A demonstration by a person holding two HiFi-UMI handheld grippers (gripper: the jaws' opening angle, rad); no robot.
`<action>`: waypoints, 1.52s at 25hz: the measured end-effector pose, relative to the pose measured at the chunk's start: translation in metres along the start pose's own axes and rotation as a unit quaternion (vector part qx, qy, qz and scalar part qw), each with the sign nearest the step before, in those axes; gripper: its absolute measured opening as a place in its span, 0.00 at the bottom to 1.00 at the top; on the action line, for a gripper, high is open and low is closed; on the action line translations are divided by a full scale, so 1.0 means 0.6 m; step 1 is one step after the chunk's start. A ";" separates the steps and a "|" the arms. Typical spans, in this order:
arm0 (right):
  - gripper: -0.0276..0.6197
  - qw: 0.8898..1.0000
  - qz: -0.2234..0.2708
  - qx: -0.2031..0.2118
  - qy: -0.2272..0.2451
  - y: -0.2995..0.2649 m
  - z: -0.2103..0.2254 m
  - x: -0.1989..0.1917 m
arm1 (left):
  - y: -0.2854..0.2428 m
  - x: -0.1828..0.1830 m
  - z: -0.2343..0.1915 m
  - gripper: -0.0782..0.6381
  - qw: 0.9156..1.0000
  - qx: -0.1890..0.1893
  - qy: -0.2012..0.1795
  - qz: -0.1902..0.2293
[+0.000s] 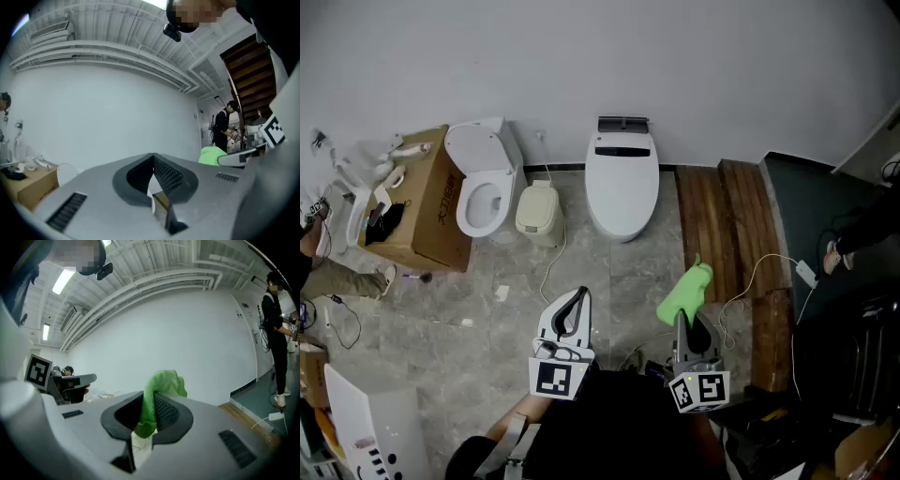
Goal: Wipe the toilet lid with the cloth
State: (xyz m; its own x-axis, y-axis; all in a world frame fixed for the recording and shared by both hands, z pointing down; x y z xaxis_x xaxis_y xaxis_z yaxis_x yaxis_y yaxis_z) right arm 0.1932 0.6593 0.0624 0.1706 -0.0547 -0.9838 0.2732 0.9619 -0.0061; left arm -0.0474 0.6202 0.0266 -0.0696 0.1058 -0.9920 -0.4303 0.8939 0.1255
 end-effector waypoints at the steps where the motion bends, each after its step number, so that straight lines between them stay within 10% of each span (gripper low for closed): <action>1: 0.14 1.000 0.001 0.001 0.001 -0.001 0.000 0.001 | -0.001 0.000 0.000 0.12 1.000 -0.001 -0.001 0.000; 38: 0.14 1.000 0.006 0.005 -0.006 -0.111 -0.141 -0.034 | -0.004 -0.045 -0.157 0.12 0.999 -0.030 0.015 -0.017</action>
State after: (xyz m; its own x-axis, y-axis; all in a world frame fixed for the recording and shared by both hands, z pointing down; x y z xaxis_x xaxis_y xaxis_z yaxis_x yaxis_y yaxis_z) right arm 0.0917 0.6189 0.0678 0.1857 -0.0461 -0.9815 0.2795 0.9601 0.0078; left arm -0.1294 0.5743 0.0546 -0.0808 0.0620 -0.9948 -0.4855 0.8692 0.0936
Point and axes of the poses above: the fingertips, and each gripper's own axes: y backward along the fingers, z to its right, x out of its top, the point moved 7 cm from there along y, backward along the fingers, and after that the axes turned 7 degrees about z, right-handed, at the moved point
